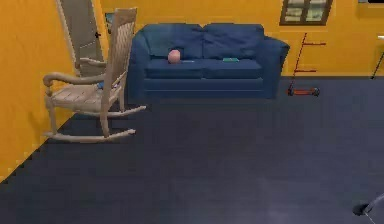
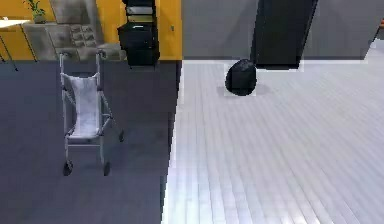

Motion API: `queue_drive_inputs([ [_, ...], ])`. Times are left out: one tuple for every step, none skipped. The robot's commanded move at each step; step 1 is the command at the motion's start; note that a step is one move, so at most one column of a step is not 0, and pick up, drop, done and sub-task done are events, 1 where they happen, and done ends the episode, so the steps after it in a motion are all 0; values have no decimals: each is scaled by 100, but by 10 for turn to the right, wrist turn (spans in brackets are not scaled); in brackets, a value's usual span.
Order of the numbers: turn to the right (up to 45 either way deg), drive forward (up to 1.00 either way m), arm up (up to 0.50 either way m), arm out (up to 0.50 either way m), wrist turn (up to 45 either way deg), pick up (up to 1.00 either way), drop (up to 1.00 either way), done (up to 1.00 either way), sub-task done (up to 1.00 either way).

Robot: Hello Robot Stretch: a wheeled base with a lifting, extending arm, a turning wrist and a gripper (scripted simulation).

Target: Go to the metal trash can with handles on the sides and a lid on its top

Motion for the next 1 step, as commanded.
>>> queue_drive_inputs([
  [450,0,0,0,0,0,0,0,0],
])
